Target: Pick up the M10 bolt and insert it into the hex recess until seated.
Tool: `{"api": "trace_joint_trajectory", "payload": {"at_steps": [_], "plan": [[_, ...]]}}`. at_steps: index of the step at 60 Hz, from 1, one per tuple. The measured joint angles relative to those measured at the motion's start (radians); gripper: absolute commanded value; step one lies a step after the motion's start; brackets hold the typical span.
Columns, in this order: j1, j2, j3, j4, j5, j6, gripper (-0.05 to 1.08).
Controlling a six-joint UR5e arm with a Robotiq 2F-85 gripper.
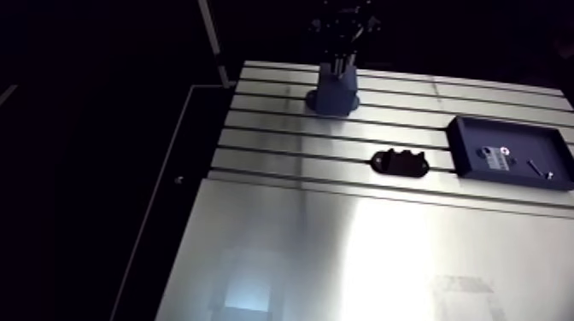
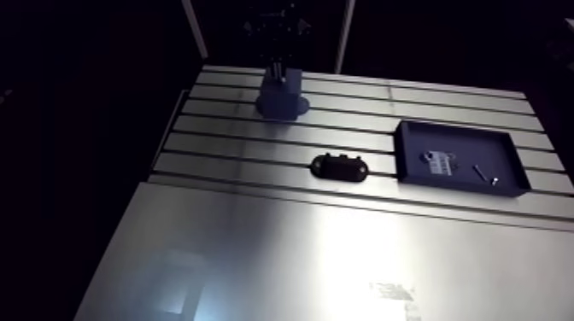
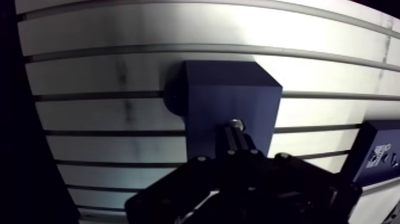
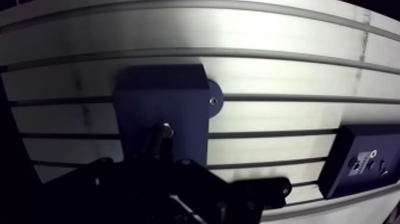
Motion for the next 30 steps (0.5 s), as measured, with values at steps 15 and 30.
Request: {"api": "trace_joint_trajectory", "payload": {"at_steps": [15,30], "plan": [[0.0,-0.009,-0.002,0.006,-0.002,-0.002,1.08],[0.001,-0.027,-0.004,0.023,-0.004,-0.004,0.02]]}}
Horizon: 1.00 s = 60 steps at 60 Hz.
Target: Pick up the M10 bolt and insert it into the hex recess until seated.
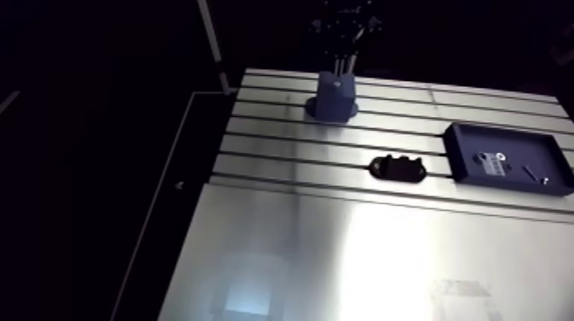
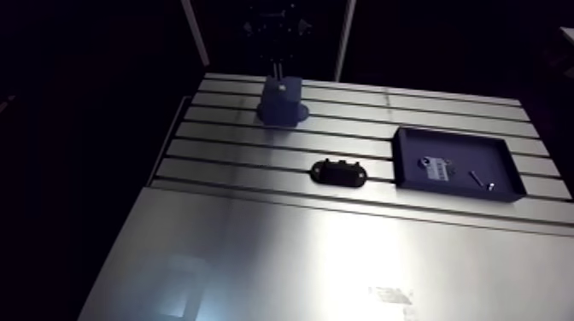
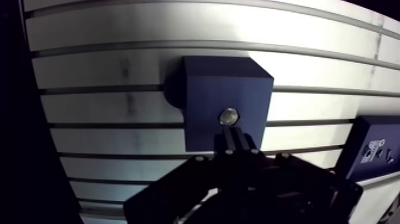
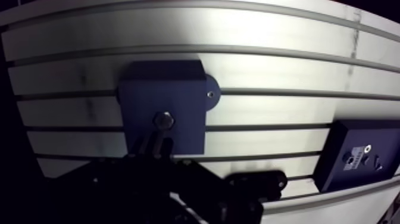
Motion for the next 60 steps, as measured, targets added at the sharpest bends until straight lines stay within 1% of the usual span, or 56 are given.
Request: {"api": "trace_joint_trajectory", "payload": {"at_steps": [18,44,60], "plan": [[0.011,-0.037,-0.015,0.062,0.001,-0.023,0.0],[0.017,-0.155,-0.052,0.214,0.005,-0.035,0.01],[0.013,-0.243,-0.041,0.285,0.005,-0.049,0.01]]}}
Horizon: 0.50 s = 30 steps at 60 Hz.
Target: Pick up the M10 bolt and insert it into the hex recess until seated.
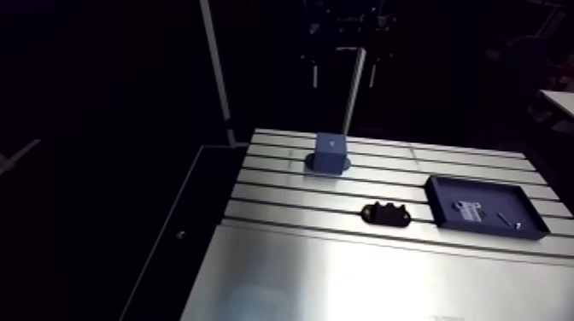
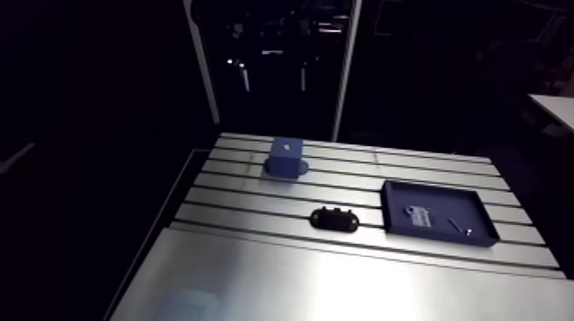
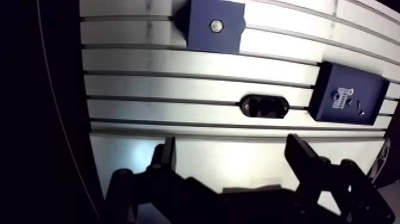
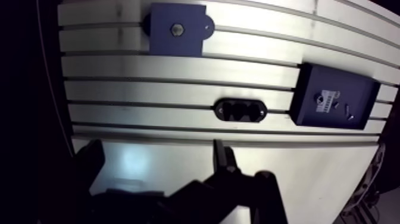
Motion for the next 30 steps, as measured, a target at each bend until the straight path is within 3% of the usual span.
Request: {"api": "trace_joint_trajectory", "payload": {"at_steps": [17,30], "plan": [[-0.022,-0.102,0.034,0.041,0.002,-0.039,0.01],[-0.059,-0.142,0.041,0.054,0.003,-0.051,0.01]]}}
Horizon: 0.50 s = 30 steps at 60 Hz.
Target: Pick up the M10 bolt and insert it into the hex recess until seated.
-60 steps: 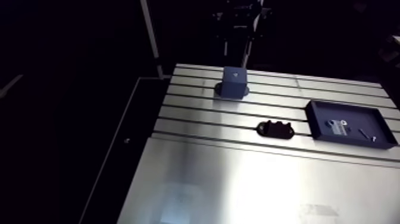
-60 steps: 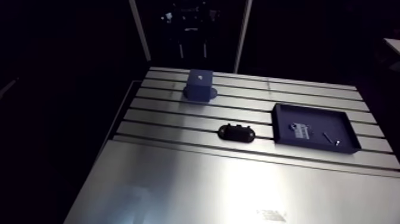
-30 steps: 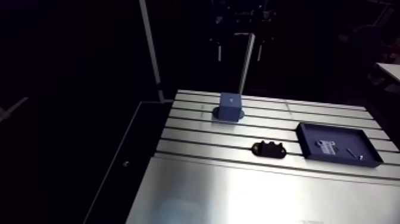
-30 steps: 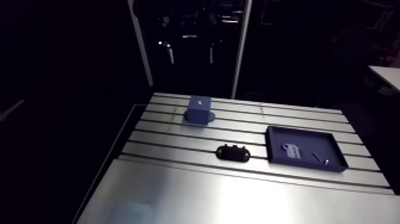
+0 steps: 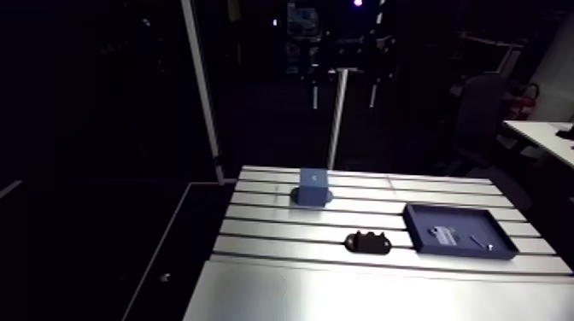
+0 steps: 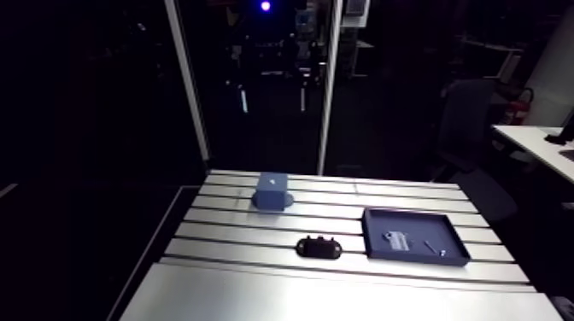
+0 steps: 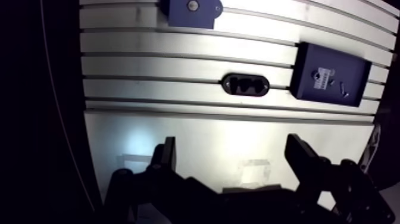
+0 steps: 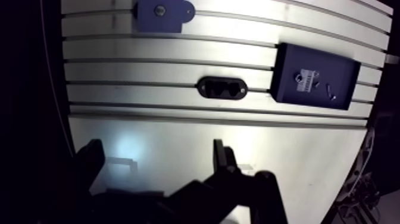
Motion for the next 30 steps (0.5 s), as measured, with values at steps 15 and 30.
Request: {"api": "trace_joint_trajectory", "payload": {"at_steps": [15,30], "plan": [[-0.012,-0.022,-0.011,0.035,0.006,-0.002,0.01],[-0.034,-0.041,-0.036,0.095,0.017,-0.002,0.01]]}}
